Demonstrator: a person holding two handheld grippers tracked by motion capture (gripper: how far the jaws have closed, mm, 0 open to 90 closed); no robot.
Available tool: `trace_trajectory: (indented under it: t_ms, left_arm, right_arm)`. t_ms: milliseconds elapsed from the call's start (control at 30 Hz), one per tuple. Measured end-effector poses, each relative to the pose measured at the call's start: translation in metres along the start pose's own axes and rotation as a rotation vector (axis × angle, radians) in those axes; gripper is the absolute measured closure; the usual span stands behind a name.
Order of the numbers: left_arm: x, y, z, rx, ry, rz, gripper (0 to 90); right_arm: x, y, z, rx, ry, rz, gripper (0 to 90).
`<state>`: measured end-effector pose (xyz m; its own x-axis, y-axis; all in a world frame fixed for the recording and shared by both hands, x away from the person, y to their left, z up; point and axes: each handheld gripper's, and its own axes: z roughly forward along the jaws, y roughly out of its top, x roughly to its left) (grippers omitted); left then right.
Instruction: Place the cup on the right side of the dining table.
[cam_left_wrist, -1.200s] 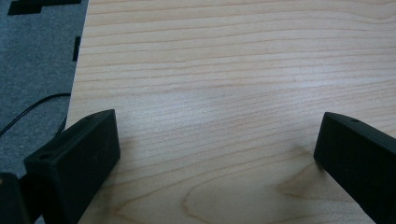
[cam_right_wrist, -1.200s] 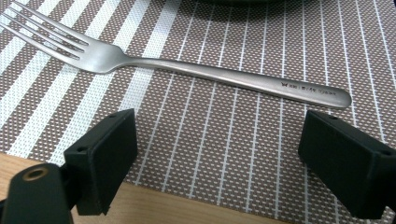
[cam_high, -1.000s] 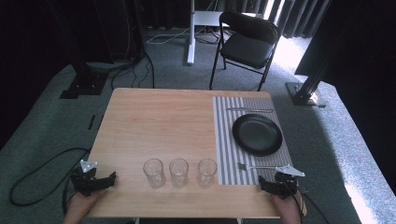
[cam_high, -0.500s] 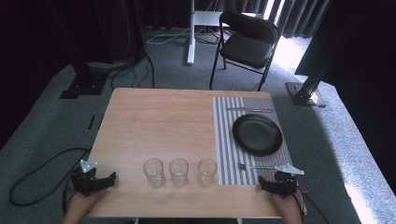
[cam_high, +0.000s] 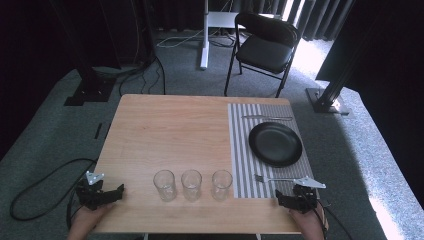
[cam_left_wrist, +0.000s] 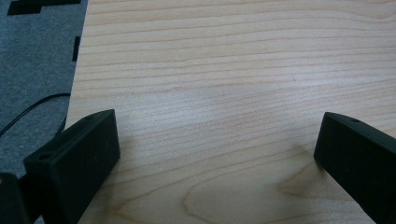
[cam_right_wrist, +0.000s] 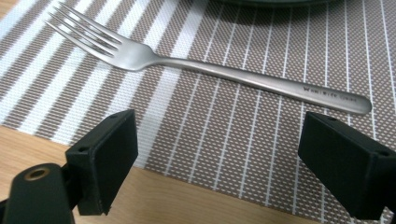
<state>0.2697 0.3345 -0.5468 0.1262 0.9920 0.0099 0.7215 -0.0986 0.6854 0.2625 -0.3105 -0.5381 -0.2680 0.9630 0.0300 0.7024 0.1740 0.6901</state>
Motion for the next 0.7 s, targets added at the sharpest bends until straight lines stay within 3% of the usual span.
trace_trajectory:
  t_ms: [533,700]
  left_arm:
    - [0.0,0.0,0.0,0.0,0.0,0.0,0.5]
    - [0.0,0.0,0.0,0.0,0.0,0.0,0.5]
  right_arm:
    - [0.014,0.009,-0.009,-0.024,0.063,-0.019,13.4]
    - [0.022,0.014,-0.015,-0.041,0.094,-0.05,13.4]
